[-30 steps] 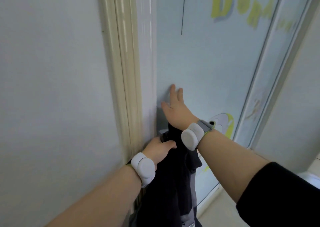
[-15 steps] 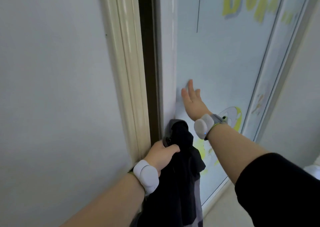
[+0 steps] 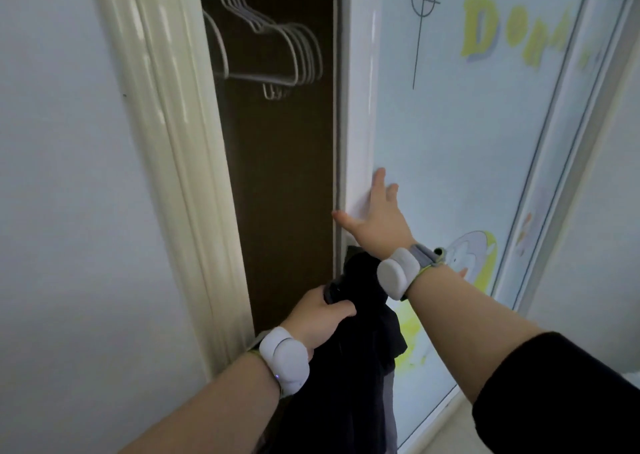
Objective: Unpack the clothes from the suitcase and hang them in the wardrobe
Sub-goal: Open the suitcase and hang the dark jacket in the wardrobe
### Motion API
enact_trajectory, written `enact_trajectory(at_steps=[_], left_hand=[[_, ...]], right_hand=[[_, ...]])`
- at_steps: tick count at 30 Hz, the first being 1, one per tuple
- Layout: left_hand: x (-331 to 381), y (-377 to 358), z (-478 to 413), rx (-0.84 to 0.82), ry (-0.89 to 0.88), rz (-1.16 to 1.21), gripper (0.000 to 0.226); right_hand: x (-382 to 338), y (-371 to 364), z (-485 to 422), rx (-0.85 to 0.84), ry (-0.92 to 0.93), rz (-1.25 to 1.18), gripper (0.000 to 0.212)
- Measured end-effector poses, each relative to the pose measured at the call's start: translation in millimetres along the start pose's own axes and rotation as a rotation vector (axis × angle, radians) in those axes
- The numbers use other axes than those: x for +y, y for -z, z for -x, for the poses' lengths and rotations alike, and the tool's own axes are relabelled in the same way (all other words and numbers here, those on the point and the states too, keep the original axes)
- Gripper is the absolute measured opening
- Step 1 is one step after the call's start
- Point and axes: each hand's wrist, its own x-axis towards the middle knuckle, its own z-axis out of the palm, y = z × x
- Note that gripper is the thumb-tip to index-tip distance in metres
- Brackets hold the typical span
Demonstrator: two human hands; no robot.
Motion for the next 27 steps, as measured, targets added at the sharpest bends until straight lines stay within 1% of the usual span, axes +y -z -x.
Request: enact_trajectory(at_steps=[3, 9, 12, 16, 21, 24, 27], left_hand=[[9, -6, -17, 0.048, -0.026, -0.033, 0.019], [25, -29, -55, 0.116, -0.102, -0.043, 0.015], [32, -41, -72, 0.151, -0.134, -0.030, 0.014], [40, -51, -96, 0.240, -0.144, -0.013, 0.014], [57, -56, -120, 0.291, -0.170, 0.011, 0.016], [68, -67, -134, 0.314, -0.196, 0.032, 0.019], [78, -77, -152, 0.372, -0.226, 0.028, 0.019]], right_hand=[[21, 6, -14, 0.007, 0.000, -0.028, 0.101], [73, 37, -49, -0.030, -0.038, -0.106, 0.104], [95, 49, -66, -0.025, -0.063, -0.101, 0.101], [130, 62, -89, -0.012, -0.101, -0.110, 0.097], [172, 78, -122, 0.019, -0.123, -0.103, 0.095], [196, 84, -139, 0.066, -0.149, -0.111, 0.091], [216, 93, -153, 0.102, -0.181, -0.102, 0.086]])
